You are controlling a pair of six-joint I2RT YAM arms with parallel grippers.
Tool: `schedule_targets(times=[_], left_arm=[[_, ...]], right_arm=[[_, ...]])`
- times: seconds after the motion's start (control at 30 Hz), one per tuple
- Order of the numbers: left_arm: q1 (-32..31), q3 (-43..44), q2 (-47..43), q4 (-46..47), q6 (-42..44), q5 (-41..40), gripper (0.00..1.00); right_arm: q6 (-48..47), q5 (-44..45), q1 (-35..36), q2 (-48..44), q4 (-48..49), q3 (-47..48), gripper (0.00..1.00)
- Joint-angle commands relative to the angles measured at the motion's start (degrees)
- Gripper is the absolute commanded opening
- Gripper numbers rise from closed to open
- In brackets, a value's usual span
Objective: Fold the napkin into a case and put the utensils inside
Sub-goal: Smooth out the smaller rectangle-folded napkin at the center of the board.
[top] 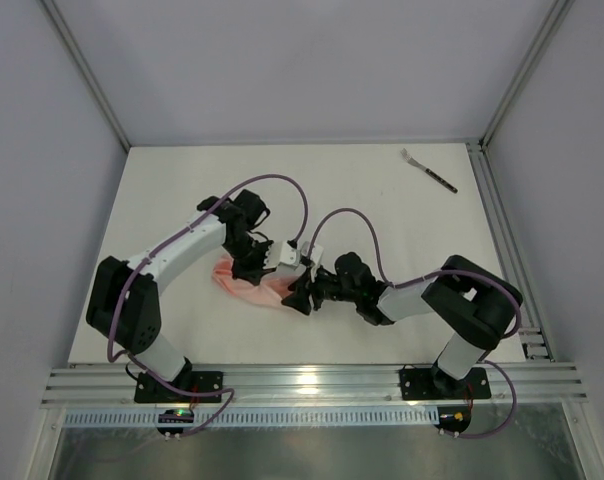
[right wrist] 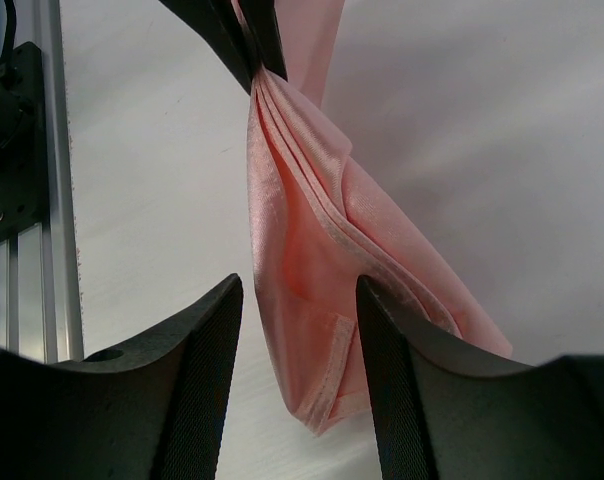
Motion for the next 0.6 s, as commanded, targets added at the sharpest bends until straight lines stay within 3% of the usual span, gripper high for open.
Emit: schedule_targets(times=[0.0, 0.1, 0.23, 0.37, 0.57], left_arm=[[-0.5, -0.4, 0.4, 1.9, -1.0, -0.2, 0.00], [-0.5, -0.9, 2.0, 3.3, -2.1, -2.1, 0.00], [-0.3, 0.5, 8.0, 5.8, -4.3, -3.3, 0.00], [-0.3, -0.2, 9.1, 10.1, -3.8, -3.6, 0.00], [-0.3, -1.3, 9.1, 11.2, -3.7, -2.8, 0.00]], right_arm=[[0.4, -1.3, -0.2, 0.0, 6.5, 1.6, 0.53], [1.5, -2.0, -2.4, -4.2, 7.8, -1.7, 0.53], [3.3, -3.6, -5.8, -7.8, -1.6, -0.9, 0.53], [7.5, -2.6, -8.6, -7.2, -10.6, 1.7, 0.52], [10.2, -5.8, -9.0, -3.0, -12.9, 4.2, 0.43]])
